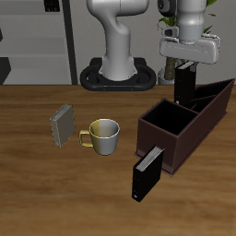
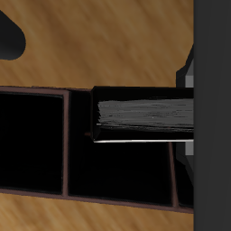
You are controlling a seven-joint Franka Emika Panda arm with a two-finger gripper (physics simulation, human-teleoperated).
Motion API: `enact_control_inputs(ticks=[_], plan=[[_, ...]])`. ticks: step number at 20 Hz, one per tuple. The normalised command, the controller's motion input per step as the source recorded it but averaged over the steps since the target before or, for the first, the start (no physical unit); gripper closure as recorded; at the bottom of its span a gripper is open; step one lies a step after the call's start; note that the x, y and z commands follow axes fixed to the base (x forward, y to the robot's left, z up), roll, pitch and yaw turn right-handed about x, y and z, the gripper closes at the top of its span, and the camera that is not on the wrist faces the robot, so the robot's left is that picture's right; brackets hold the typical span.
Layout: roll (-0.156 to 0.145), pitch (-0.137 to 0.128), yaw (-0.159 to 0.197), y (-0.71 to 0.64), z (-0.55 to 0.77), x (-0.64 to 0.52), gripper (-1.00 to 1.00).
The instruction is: Place the right black book into the left desk caddy's front compartment
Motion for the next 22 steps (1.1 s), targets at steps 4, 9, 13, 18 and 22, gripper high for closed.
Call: enact_control_inputs(ticks=[4,9,13,18,22], plan=[[-0.030,-0.021,0.004,-0.06,0.05,0.09,1.00],[-0.021,0.018,-0.001,-0.05,-0.11,0.14,1.00],[-0.007,0.030,0.003,-0.03,-0.13,0.13,1.00],[0.005,0.012,-0.003,0.00,-0.10,0.03,1.00],[0.006,0.013,0.003,0.02,-0.09,0.06,1.00]])
